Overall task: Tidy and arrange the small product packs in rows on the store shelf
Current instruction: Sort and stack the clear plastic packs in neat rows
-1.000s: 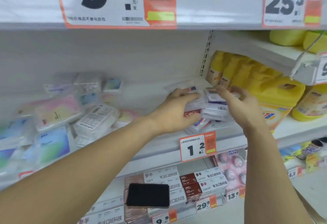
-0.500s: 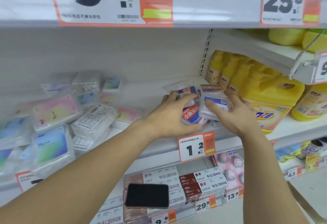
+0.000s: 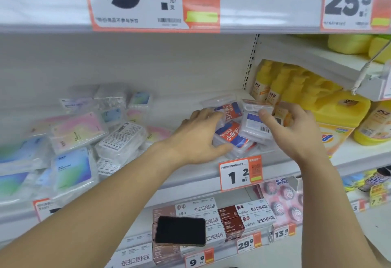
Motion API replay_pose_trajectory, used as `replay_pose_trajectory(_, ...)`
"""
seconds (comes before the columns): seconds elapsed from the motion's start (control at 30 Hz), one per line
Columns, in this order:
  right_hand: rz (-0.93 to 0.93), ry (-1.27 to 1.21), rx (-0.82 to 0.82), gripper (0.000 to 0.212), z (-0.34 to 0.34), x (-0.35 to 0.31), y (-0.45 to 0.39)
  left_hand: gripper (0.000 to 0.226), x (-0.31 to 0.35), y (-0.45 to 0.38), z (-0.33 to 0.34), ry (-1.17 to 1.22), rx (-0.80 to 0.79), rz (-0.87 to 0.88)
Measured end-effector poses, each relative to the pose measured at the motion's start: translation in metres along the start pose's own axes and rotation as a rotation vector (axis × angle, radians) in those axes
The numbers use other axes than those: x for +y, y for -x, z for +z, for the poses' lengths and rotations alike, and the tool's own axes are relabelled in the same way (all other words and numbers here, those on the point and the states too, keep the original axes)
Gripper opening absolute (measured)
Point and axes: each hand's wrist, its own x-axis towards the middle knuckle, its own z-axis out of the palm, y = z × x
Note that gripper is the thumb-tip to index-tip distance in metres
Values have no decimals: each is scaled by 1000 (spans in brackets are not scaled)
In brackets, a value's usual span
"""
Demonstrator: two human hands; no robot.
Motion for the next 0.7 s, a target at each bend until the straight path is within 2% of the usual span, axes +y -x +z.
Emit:
replay_pose_trajectory(0.07,-70,-12,114,50,3,-14,2,64,-3,11,-15,-63,38,7)
replay_pose_trajectory(0.13,-180,-59,201,37,15,-39,8,58,-7,26,-38,-96,95,-13)
replay_pose_trajectory(0.2,-300,-170,170,26,37,-71,24,56,-17,45,-63,-129,167,-54)
replay_pose_trajectory(0.37,-488,-297,-205,31,96,-137,71,50,-78,114,-113,-159,389,-271)
replay_pose_trajectory(0.5,-393,-334,-494,26,136,-185,65,66,-135,169,-111,-215,246,-473)
replay_pose_trajectory(0.6,-453,-63,-659,28,175,-217,35,78,-151,193,-97,-97,223,-476)
replay_pose_trajectory(0.7,-443,116,-728,36,212,-245,7,78,-152,198,-91,-40,248,-445)
